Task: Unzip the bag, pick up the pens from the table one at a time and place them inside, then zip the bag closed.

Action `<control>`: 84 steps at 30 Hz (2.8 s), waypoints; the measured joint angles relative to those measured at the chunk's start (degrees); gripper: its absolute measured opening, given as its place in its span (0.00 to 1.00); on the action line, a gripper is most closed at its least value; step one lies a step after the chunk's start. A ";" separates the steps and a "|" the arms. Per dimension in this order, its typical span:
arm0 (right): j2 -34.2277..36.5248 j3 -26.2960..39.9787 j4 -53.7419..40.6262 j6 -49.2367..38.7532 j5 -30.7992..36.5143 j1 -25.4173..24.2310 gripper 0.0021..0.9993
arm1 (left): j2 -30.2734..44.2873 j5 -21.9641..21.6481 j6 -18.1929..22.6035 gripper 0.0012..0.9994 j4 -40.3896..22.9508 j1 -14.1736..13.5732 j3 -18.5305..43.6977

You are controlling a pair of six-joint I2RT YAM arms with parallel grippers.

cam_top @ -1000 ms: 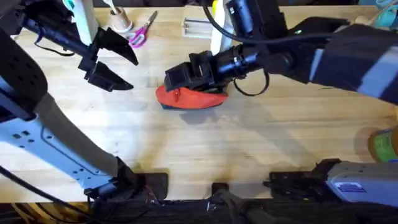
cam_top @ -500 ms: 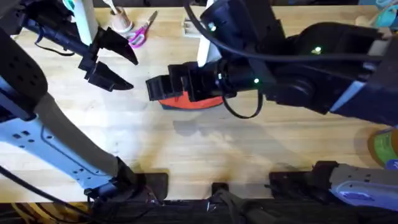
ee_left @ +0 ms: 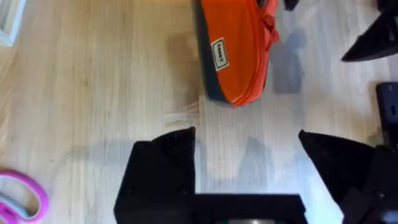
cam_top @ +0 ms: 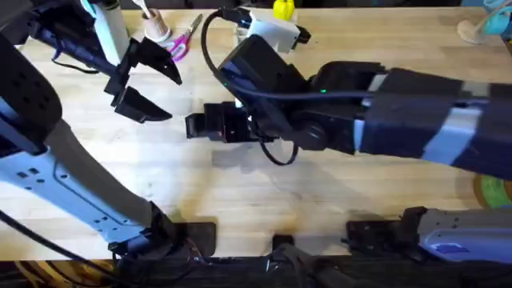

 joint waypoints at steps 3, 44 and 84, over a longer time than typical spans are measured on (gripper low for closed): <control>2.10 0.00 4.65 0.62 3.17 -0.02 0.99 | 0.00 0.00 0.54 1.00 0.10 -0.02 -2.41; 8.11 0.00 11.46 -2.40 13.19 -1.02 0.03 | 0.00 0.00 0.55 0.99 0.09 -0.02 -4.17; 1.35 0.72 10.42 -11.45 9.27 -3.37 0.03 | 0.00 5.86 -17.57 0.54 12.21 -13.66 -9.83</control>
